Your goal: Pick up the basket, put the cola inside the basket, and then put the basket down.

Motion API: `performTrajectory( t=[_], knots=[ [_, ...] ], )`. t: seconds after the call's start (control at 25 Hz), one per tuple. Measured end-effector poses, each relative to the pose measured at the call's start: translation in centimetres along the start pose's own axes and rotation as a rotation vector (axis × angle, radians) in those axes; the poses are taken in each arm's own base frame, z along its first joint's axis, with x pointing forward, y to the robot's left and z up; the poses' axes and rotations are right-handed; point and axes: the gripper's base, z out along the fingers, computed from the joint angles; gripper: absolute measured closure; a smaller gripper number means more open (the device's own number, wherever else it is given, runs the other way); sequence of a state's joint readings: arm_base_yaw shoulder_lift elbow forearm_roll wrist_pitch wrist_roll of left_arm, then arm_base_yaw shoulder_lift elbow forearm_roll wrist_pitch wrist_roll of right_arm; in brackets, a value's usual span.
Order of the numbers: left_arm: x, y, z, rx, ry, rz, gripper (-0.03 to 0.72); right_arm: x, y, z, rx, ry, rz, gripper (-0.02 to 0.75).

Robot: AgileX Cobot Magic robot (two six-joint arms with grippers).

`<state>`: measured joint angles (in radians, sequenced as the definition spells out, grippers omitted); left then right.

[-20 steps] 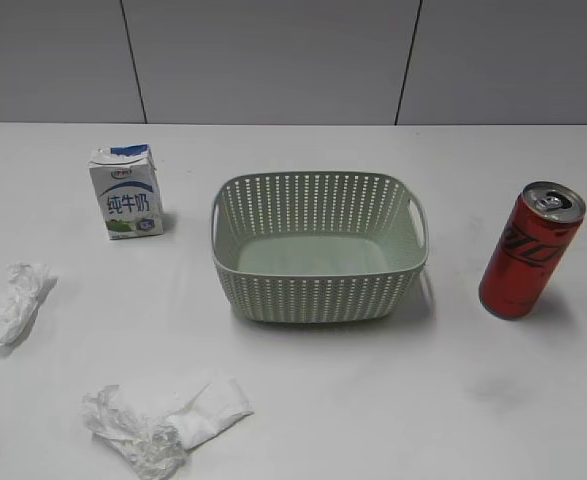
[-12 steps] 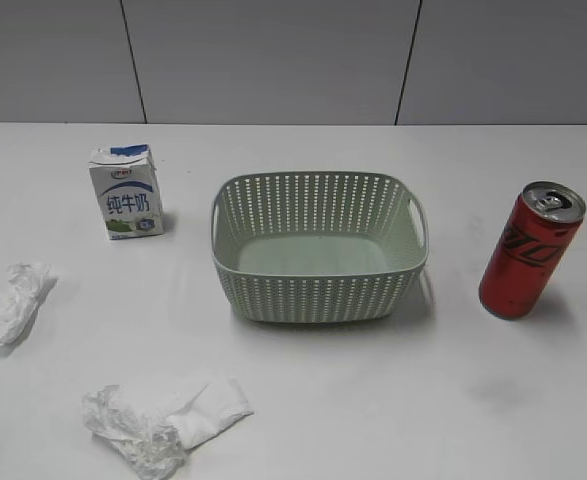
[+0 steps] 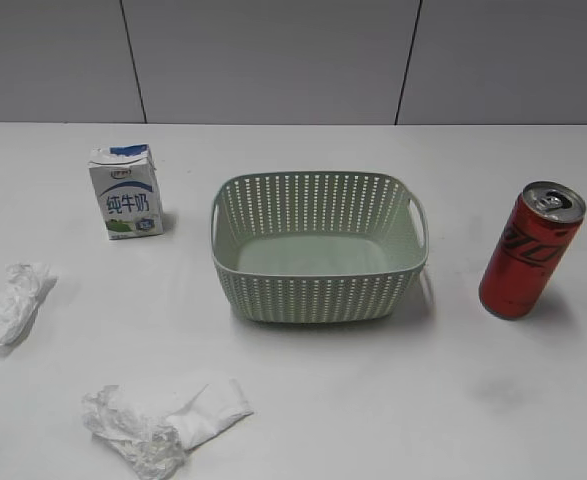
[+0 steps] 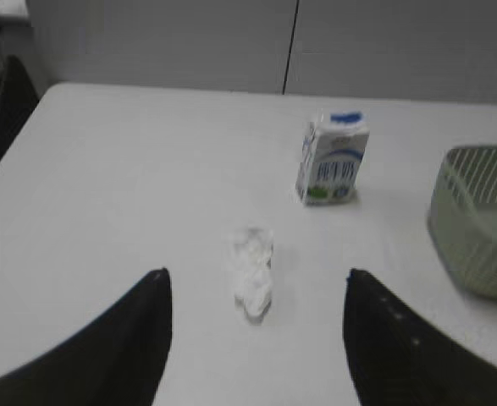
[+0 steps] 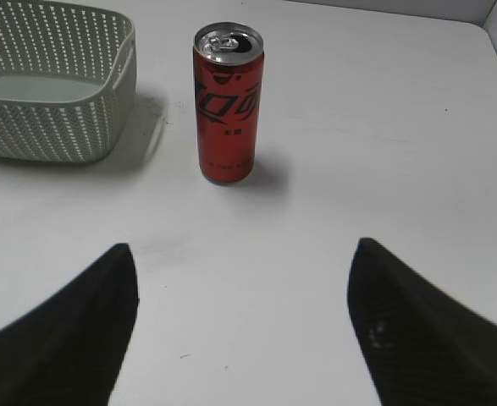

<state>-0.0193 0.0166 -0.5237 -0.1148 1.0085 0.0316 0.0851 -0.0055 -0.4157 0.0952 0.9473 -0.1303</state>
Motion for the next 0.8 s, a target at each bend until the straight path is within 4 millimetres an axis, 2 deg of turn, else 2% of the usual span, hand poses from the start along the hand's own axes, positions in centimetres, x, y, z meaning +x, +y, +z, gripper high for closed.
performTrajectory(
  t=[0.16, 0.28, 0.52, 0.8],
  knots=[
    [-2.1, -0.3, 0.1, 0.033, -0.123, -0.03, 0.206, 0.0, 0.0, 0.0, 0.0, 0.0, 0.0, 0.153],
    [-3.6, -0.4, 1.5, 0.055, -0.11, -0.069, 0.206, 0.0, 0.0, 0.0, 0.0, -0.001, 0.0, 0.153],
    [-5.8, -0.5, 6.8, 0.108, 0.026, -0.198, 0.201, 0.0, 0.0, 0.0, 0.0, -0.001, 0.0, 0.153],
    [-7.9, -0.7, 13.0, 0.158, 0.246, -0.256, 0.168, 0.0, 0.0, 0.0, 0.0, -0.001, -0.002, 0.155]
  ],
)
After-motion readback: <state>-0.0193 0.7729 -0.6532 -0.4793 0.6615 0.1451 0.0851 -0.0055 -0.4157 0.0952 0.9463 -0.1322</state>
